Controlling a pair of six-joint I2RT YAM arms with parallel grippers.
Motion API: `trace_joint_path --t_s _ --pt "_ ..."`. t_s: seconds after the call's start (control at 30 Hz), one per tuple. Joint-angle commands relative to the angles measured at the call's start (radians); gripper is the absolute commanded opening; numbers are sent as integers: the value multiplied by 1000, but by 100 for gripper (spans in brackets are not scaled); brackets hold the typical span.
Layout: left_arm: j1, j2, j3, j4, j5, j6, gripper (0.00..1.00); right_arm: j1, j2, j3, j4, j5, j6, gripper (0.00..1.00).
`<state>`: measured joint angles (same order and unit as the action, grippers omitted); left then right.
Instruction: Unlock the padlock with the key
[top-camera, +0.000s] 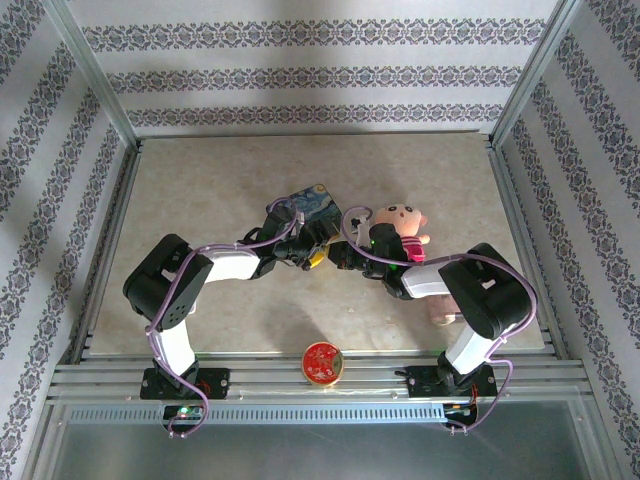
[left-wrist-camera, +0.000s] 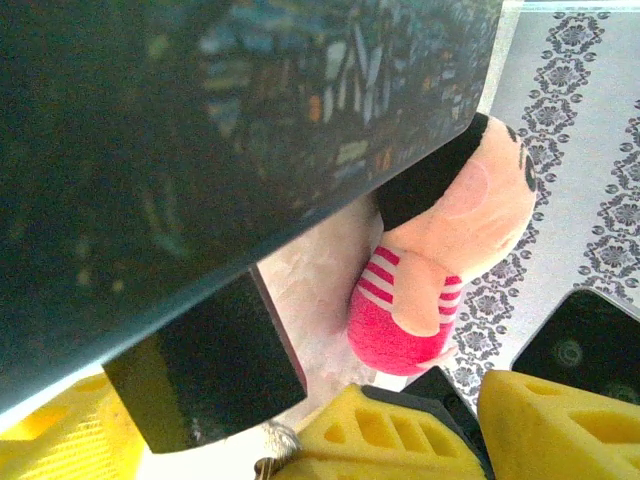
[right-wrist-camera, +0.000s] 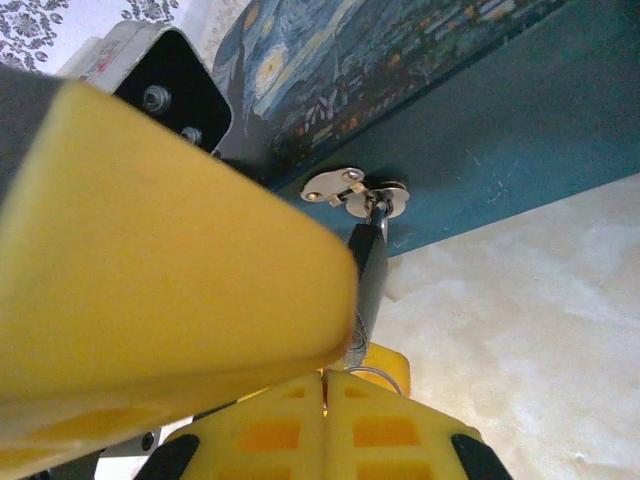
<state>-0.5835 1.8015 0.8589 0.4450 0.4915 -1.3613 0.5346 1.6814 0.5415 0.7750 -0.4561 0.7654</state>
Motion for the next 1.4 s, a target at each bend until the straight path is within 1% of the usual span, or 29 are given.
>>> trace_joint_path --t_s 0.0,0.1,0.3,0.4,0.47,0.5,0.63,0.83,1.07,1.17,1.23,1.27,1.37 --pt "-13 -3 -71 -87 -36 -42 79 7 15 12 52 15 23 0" --pt "-13 -10 -95 -60 -83 -47 72 7 18 14 52 20 39 0" --pt "-13 21 -109 -3 -141 -47 71 7 42 15 72 21 86 0" --pt "-13 43 -128 46 -165 -68 71 7 55 17 88 19 111 0" --pt "-13 53 -144 78 -183 -80 73 9 64 17 96 19 124 0" --pt "-13 54 -153 91 -196 -79 75 11 68 18 102 19 131 0" --pt "-15 50 -168 92 -251 -48 77 15 78 30 116 12 152 0" --pt "-15 48 -184 151 -325 -20 74 21 87 44 116 10 174 0" --pt "-15 87 -198 260 -334 -49 62 29 103 51 122 7 190 0" --pt "-15 88 -204 268 -334 -56 55 33 109 51 123 11 190 0" --pt "-15 86 -208 270 -335 -59 53 36 113 52 125 11 193 0" --pt "-15 85 -211 270 -335 -60 50 37 116 54 127 11 195 0" --pt "-16 81 -218 274 -334 -68 43 40 124 57 130 13 198 0"
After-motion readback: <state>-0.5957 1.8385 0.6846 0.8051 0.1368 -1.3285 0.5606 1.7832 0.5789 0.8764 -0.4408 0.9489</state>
